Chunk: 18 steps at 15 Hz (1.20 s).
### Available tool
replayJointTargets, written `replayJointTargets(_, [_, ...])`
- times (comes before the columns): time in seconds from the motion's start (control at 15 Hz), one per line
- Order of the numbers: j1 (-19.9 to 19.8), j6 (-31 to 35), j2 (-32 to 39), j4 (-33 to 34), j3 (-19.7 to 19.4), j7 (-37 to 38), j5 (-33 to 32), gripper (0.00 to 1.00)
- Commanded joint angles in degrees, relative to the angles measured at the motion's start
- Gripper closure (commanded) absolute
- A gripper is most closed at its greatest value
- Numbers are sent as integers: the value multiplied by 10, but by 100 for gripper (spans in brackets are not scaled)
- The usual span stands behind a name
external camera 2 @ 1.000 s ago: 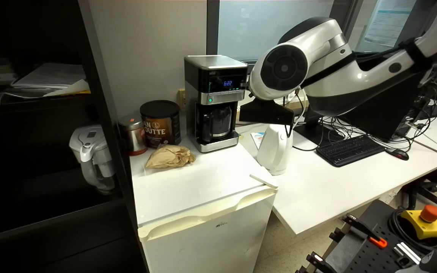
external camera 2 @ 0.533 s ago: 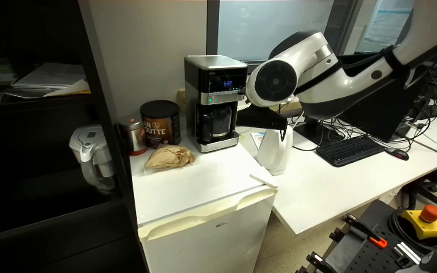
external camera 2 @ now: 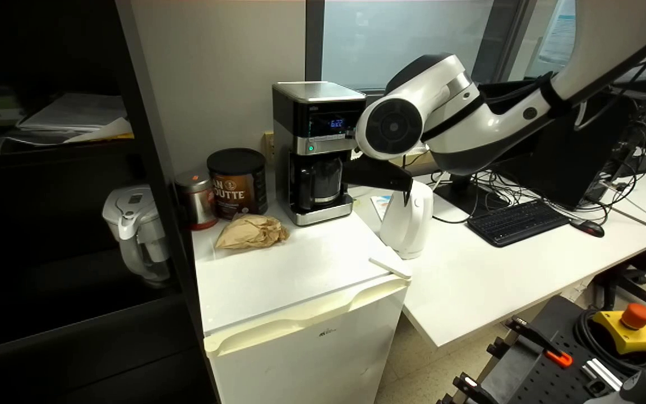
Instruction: Press the buttons on the coffee making machine
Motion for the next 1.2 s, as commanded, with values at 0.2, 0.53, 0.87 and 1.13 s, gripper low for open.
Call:
replayJointTargets(0.2, [0,4,42,49,-3,22,-18,99])
replayJointTargets(0.53, [0,6,61,72,-2,19,-16,99])
replayJointTargets(0.87, [0,10,72,89,-2,18,-16,99])
replayJointTargets(1.13, [0,17,79,98,0,17,-15,99])
